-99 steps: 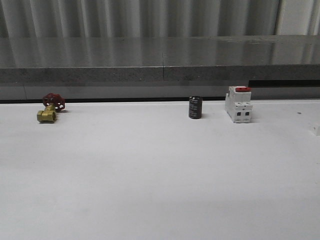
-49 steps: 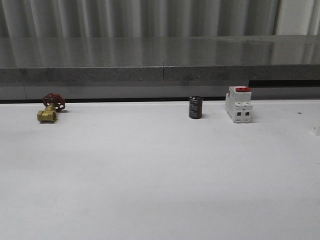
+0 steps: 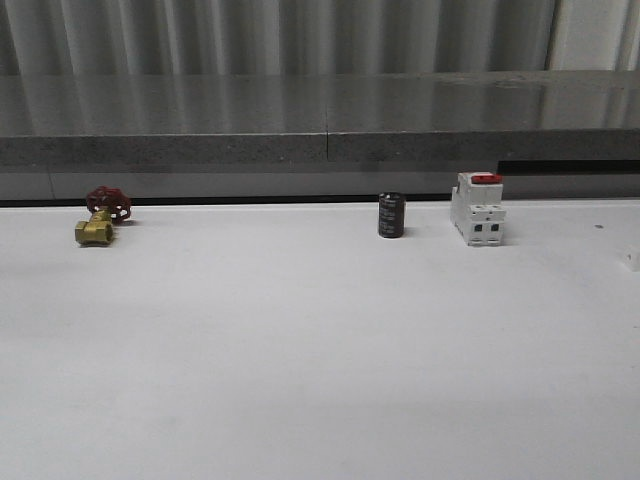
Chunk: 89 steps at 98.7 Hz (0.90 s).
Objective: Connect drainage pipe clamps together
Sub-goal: 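Grasp the white semicircular clamp half with the left gripper and lift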
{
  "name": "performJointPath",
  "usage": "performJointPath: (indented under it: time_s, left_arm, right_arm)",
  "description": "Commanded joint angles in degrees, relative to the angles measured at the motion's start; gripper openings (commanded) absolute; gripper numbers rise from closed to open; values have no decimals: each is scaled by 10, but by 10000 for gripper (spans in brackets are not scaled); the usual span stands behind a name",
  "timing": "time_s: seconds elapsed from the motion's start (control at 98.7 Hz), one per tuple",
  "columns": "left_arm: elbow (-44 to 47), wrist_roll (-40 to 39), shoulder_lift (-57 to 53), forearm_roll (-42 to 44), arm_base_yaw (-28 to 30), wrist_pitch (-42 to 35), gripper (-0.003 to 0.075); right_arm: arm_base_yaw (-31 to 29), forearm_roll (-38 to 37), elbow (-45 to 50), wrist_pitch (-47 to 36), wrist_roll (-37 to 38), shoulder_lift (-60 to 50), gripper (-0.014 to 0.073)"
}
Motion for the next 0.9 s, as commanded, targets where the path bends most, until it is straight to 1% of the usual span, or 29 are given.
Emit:
performJointPath:
  time_s: [0.0,0.091,0.223,0.354,0.476,0.547,0.557,0.709,0.891]
  left_arm:
    - [-15,1,-30,-9,1,6,106]
    - [-15,1,-38,-19,1,16,68]
    - [-15,-1,-62,-50,-12,38,63]
    - [-12,-56,-95,-53,-46,55,63]
    - [-10,-104,-129,-53,-104,55,63]
    - [-10,-133,-139,-53,-146,55,63]
    - [-10,-140,-141,-53,-160,55,63]
    - [-10,-210,-135,-53,-247,47,63]
    - [-10,-265,-113,-52,-347,31,63]
  right_arm:
    - [-3,-1,-11,-42,-4,-11,-67]
    - [-3,-1,-11,-42,-4,-11,-67]
    - [-3,-1,-11,-42,-4,-11,-67]
    - [-3,-1,-11,-42,-4,-11,-67]
    - [-3,-1,-11,-42,-4,-11,-67]
    - [-3,-1,-11,-42,-4,-11,-67]
    - [-3,-1,-11,-42,-4,-11,-67]
    - [-3,-1,-11,-42,-4,-11,-67]
    - [-3,-1,-11,-42,-4,-11,-67]
